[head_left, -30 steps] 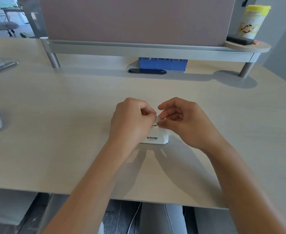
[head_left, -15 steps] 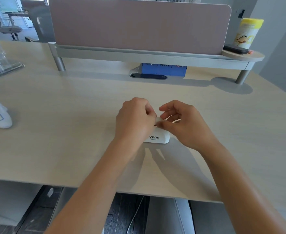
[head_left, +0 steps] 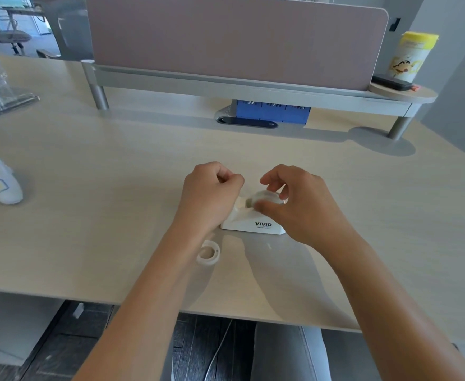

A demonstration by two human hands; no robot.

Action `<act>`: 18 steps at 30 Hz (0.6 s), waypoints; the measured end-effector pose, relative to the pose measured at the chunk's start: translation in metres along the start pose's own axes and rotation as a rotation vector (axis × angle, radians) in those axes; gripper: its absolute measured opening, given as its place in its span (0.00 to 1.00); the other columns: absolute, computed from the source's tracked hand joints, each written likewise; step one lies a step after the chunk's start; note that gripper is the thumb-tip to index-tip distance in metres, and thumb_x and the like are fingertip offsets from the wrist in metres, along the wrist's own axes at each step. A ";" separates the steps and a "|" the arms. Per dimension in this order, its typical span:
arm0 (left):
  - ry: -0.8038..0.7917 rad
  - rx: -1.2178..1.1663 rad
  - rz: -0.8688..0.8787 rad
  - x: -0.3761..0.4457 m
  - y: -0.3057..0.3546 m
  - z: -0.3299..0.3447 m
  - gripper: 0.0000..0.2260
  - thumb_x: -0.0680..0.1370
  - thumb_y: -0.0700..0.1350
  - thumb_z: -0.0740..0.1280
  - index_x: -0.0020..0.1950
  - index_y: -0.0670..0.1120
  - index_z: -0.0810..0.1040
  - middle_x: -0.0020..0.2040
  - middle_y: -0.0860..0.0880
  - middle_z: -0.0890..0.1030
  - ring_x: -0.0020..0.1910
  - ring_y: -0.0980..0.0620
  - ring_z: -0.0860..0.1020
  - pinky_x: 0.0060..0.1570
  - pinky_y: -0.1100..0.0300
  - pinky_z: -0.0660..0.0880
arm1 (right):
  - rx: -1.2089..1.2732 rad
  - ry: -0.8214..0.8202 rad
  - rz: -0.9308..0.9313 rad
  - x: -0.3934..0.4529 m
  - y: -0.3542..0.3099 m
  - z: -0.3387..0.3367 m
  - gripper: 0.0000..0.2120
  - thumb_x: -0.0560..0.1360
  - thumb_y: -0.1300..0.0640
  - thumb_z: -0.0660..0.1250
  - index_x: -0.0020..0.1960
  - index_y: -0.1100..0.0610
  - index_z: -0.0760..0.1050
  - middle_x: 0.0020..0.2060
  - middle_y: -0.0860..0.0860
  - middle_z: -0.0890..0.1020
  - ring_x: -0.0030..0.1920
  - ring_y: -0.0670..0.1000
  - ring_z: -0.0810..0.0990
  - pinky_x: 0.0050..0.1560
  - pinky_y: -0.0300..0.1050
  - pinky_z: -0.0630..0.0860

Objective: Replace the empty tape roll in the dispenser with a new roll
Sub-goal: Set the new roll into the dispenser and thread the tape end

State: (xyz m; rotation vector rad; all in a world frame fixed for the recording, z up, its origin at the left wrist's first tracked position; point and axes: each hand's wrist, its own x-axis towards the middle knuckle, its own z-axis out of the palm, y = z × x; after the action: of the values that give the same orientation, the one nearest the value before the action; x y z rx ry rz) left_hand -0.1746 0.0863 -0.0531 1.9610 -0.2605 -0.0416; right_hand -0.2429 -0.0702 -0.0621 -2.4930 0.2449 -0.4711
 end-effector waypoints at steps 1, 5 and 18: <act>-0.008 -0.012 0.001 0.000 -0.001 0.001 0.06 0.76 0.45 0.70 0.44 0.43 0.83 0.40 0.48 0.85 0.37 0.51 0.78 0.36 0.60 0.70 | -0.006 0.002 0.002 0.000 -0.001 0.000 0.18 0.73 0.47 0.77 0.60 0.50 0.81 0.50 0.46 0.82 0.43 0.42 0.76 0.43 0.40 0.72; -0.014 -0.013 0.017 0.001 -0.006 0.000 0.04 0.76 0.44 0.73 0.42 0.45 0.82 0.40 0.48 0.85 0.39 0.50 0.80 0.38 0.60 0.72 | -0.016 0.008 0.010 0.000 -0.003 0.000 0.18 0.72 0.46 0.77 0.60 0.49 0.81 0.50 0.45 0.82 0.46 0.47 0.78 0.44 0.43 0.73; 0.039 -0.045 0.027 0.004 -0.019 -0.005 0.02 0.77 0.39 0.72 0.44 0.44 0.81 0.35 0.49 0.86 0.40 0.47 0.86 0.43 0.57 0.78 | -0.079 0.054 0.010 -0.001 -0.001 0.012 0.21 0.72 0.43 0.77 0.62 0.49 0.81 0.54 0.46 0.80 0.57 0.52 0.77 0.50 0.45 0.70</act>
State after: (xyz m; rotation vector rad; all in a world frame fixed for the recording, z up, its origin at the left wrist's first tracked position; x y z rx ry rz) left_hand -0.1669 0.0969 -0.0678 1.9117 -0.2583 0.0080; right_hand -0.2389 -0.0634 -0.0710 -2.5565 0.3027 -0.5351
